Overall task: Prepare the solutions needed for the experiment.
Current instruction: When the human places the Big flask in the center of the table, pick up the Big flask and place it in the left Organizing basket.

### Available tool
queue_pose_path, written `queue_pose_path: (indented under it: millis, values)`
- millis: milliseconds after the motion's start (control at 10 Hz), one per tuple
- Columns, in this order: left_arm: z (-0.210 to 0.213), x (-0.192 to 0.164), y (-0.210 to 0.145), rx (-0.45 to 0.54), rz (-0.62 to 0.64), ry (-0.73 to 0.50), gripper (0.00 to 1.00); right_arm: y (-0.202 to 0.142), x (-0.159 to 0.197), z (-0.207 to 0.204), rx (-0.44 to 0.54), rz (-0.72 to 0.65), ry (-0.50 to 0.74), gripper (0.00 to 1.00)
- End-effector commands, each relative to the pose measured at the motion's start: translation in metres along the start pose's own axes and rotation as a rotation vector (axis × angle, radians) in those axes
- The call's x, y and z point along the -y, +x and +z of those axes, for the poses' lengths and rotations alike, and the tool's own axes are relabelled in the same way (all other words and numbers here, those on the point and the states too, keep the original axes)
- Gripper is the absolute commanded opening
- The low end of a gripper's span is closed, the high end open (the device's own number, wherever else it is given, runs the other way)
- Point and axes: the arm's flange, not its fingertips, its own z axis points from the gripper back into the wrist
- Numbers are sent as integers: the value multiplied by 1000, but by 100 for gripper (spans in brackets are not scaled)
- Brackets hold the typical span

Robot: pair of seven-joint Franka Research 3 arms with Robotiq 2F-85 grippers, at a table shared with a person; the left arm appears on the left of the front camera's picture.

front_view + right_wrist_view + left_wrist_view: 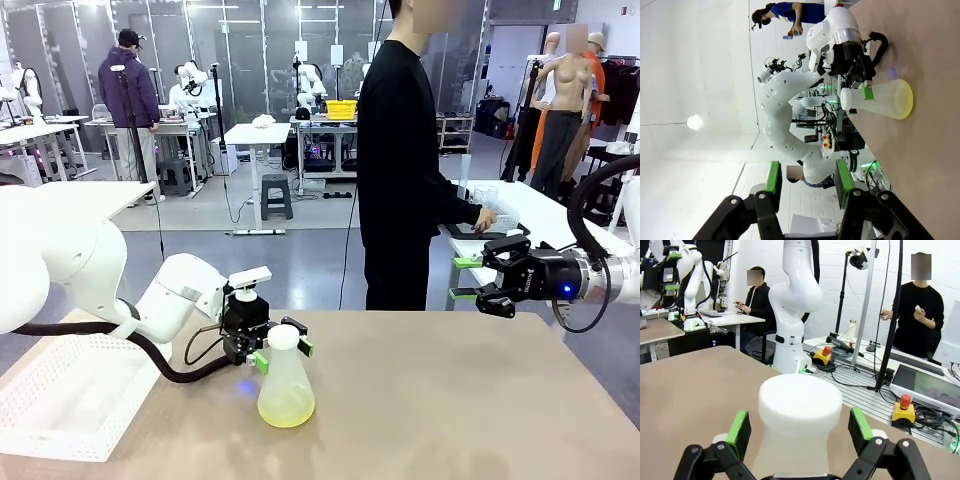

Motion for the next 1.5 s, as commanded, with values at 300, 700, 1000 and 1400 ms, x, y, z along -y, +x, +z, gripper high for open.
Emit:
queue_pose_path:
  millis: [300, 700, 1000, 1400]
  values:
    - [-4, -3, -11, 16, -62, -97, 100, 0, -1, 0, 2, 2, 2, 55]
    - [-2, -16, -7, 30, -80, -89, 100, 0, -1, 0, 2, 2, 2, 55]
    - [-2, -18, -9, 49, -60, -79, 83, 0, -1, 0, 2, 2, 2, 55]
    - [-2, -17, -11, 43, -41, -80, 46, 0, -1, 0, 2, 2, 2, 55]
